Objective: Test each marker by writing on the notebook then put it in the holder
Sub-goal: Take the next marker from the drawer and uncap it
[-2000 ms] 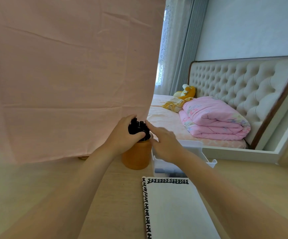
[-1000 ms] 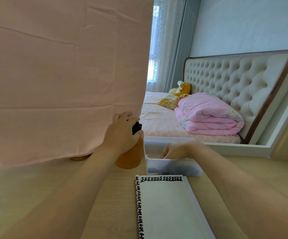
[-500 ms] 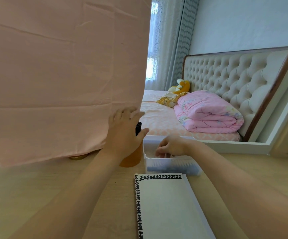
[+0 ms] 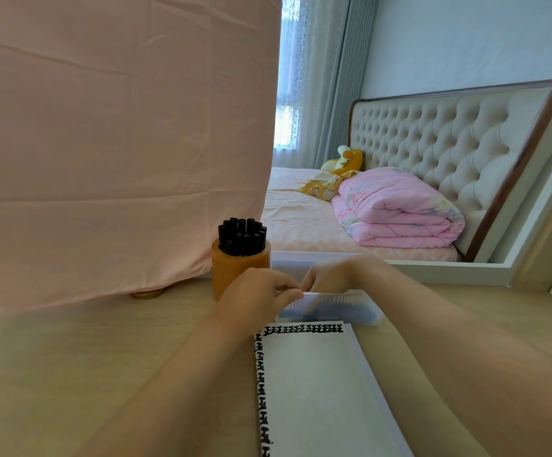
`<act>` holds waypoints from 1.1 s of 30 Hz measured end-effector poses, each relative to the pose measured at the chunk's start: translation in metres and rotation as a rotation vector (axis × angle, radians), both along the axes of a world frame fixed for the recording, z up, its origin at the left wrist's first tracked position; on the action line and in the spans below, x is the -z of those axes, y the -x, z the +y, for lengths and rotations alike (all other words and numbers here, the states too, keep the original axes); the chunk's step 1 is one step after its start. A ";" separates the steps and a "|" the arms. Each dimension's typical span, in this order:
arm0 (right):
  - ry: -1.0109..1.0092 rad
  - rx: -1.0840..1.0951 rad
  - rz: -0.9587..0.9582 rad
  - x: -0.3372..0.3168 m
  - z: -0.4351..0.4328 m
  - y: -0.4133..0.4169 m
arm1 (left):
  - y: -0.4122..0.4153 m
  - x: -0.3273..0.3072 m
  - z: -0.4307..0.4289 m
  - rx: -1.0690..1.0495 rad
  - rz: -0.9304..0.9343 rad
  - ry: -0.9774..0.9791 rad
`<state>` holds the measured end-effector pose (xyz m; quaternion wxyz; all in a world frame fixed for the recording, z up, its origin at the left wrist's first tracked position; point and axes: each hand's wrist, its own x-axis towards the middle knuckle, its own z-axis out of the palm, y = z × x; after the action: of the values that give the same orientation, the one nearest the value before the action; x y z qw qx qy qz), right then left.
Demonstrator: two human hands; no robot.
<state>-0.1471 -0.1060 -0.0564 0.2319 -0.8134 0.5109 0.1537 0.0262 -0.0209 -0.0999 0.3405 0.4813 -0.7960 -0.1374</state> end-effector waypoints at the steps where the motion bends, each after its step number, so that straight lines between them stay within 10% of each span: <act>1: 0.005 -0.014 -0.020 0.000 0.001 -0.002 | 0.000 -0.001 0.000 -0.006 0.025 -0.021; 20: 0.515 0.020 -0.692 -0.017 0.069 0.027 | 0.004 -0.025 0.020 -0.144 -0.080 0.306; 27: 0.543 0.164 -0.755 -0.003 0.101 0.033 | -0.012 -0.013 0.049 -0.197 -0.018 0.280; 33: 0.219 0.339 -1.240 0.008 0.126 0.021 | -0.020 0.003 0.073 -0.175 -0.008 0.190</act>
<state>-0.1683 0.0202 -0.0643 0.4205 -0.6781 0.4163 -0.4359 0.0457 0.0519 -0.1028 0.3920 0.5149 -0.7618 -0.0292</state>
